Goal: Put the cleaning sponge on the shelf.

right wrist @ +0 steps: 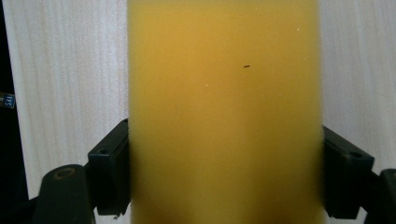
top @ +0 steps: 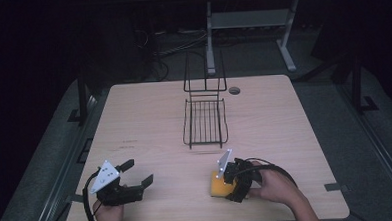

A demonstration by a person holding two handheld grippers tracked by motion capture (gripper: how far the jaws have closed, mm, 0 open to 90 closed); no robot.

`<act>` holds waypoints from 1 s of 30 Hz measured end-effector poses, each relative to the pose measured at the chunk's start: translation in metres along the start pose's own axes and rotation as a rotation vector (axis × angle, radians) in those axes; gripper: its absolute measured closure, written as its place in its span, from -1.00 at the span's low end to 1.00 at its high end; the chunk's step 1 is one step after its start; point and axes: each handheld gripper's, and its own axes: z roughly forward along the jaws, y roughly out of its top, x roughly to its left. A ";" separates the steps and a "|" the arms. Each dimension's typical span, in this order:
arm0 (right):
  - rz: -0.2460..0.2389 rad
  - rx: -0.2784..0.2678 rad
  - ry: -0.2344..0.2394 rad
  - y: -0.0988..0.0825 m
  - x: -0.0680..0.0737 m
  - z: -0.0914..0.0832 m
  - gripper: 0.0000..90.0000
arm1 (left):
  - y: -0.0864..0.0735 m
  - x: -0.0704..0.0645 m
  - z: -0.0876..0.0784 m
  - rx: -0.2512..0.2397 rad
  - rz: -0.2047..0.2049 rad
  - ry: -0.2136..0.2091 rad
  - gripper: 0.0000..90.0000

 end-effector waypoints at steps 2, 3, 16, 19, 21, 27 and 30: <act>-0.001 -0.001 -0.002 0.000 0.000 -0.001 -0.54 | 0.000 0.000 0.000 0.001 -0.001 0.000 -0.72; -0.004 -0.004 -0.003 0.001 0.000 -0.002 -0.54 | 0.000 0.000 0.000 0.001 -0.001 -0.001 -0.72; -0.033 -0.007 -0.005 0.015 -0.004 -0.016 -0.54 | 0.000 0.000 0.001 0.006 0.000 -0.002 -0.72; -0.043 -0.005 -0.005 0.021 -0.008 -0.020 -0.54 | 0.000 0.000 0.001 0.004 0.000 -0.002 -0.72; -0.048 -0.009 -0.005 0.024 -0.011 -0.022 -0.54 | 0.000 0.000 0.001 0.005 -0.001 -0.001 -0.72; -0.055 -0.002 0.002 0.032 -0.018 -0.025 -0.54 | 0.000 0.001 0.001 -0.001 -0.005 0.000 -0.72; -0.057 -0.006 0.006 0.035 -0.020 -0.026 -0.54 | 0.000 0.001 0.002 0.001 -0.005 0.000 -0.72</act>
